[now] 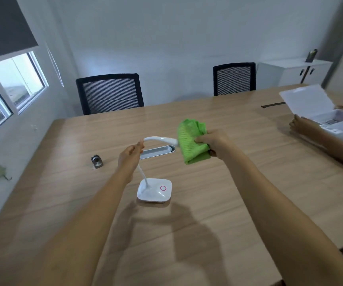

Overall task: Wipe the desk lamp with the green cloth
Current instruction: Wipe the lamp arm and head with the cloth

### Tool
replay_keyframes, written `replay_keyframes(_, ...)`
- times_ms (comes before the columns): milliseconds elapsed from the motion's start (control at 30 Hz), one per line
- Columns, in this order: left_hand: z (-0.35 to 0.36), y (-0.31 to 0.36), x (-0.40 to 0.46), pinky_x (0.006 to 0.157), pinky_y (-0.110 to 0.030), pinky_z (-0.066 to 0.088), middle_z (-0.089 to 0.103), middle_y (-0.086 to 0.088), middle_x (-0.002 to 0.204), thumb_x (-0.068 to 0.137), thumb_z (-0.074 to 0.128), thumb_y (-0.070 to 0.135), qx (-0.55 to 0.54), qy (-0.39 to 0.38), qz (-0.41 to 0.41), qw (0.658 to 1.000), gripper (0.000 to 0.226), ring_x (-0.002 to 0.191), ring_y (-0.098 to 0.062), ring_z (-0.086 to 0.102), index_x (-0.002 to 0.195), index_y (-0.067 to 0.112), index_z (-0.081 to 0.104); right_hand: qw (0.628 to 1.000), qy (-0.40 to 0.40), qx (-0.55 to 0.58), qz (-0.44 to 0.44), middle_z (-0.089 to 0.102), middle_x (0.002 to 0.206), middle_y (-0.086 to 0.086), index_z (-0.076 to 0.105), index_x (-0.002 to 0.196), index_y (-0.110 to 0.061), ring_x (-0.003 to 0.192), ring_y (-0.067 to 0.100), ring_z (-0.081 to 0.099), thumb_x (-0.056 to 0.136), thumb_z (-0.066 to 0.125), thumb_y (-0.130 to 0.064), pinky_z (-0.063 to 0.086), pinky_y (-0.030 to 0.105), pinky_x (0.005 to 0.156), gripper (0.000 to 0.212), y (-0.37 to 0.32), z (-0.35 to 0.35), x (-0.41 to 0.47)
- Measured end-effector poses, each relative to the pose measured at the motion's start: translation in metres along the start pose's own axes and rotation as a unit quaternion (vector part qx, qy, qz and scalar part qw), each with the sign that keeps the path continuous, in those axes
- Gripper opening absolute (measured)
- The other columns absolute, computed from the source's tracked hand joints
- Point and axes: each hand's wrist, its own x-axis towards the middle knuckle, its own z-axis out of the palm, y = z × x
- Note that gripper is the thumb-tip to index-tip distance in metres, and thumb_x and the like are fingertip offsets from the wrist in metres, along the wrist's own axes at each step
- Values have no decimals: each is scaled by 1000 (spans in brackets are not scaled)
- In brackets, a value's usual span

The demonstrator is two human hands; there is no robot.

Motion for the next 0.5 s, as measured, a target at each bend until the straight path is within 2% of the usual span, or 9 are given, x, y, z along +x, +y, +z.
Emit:
replay_keyframes(67, 0, 1, -1, 105, -42, 43, 70, -3, 105, 81, 53, 63, 2, 0, 1, 1000, 34, 110, -21, 62, 78, 31, 66, 1000, 17, 10, 14, 55, 67, 6, 56, 68, -13, 41, 11, 59, 84, 59, 1, 44, 12, 32, 22, 9, -22, -1)
replay_keyframes(167, -1, 2, -3, 106, -44, 42, 68, -1, 105, 81, 53, 62, -4, -4, -6, 1000, 33, 110, -21, 60, 79, 32, 66, 998, 42, 36, 12, 55, 69, 8, 59, 77, -10, 56, 18, 56, 85, 57, 3, 49, 21, 41, 15, 8, -33, 0)
replay_keyframes(233, -3, 2, -4, 107, -44, 40, 67, 0, 106, 80, 54, 63, -9, -10, -14, 1000, 34, 109, -20, 58, 80, 31, 66, 999, 24, 44, -15, 55, 69, 6, 61, 83, -11, 60, 17, 53, 85, 57, 1, 48, 22, 47, 13, -3, -20, -1)
replay_keyframes(300, -5, 2, -3, 107, -44, 40, 67, 0, 106, 80, 55, 63, -10, -13, -20, 1000, 34, 108, -19, 58, 80, 31, 67, 998, -11, 42, -33, 58, 72, 6, 59, 74, -15, 60, 15, 55, 85, 59, -1, 47, 18, 46, 17, -14, 5, -4)
replay_keyframes(400, -6, 2, -2, 108, -45, 40, 68, -1, 104, 79, 56, 63, -15, -13, -22, 1000, 35, 103, -18, 58, 79, 29, 68, 998, -30, 33, -37, 63, 87, 13, 63, 73, -15, 71, 24, 60, 81, 64, -5, 53, 32, 65, 12, -11, 31, 0)
replay_keyframes(433, -5, 2, -1, 109, -45, 39, 68, -1, 104, 78, 56, 63, -12, -14, -21, 1000, 36, 103, -17, 57, 80, 29, 68, 998, -25, 32, -37, 63, 91, 15, 66, 79, -13, 78, 25, 62, 80, 66, -6, 55, 39, 73, 7, -5, 32, 1)
replay_keyframes(500, -4, 3, -3, 109, -45, 39, 67, -1, 107, 80, 54, 63, -3, -18, -21, 1000, 36, 105, -19, 57, 82, 30, 66, 999, -3, 32, -28, 64, 96, 17, 69, 98, -7, 87, 27, 62, 79, 68, -6, 55, 48, 86, 19, 8, 19, 3)
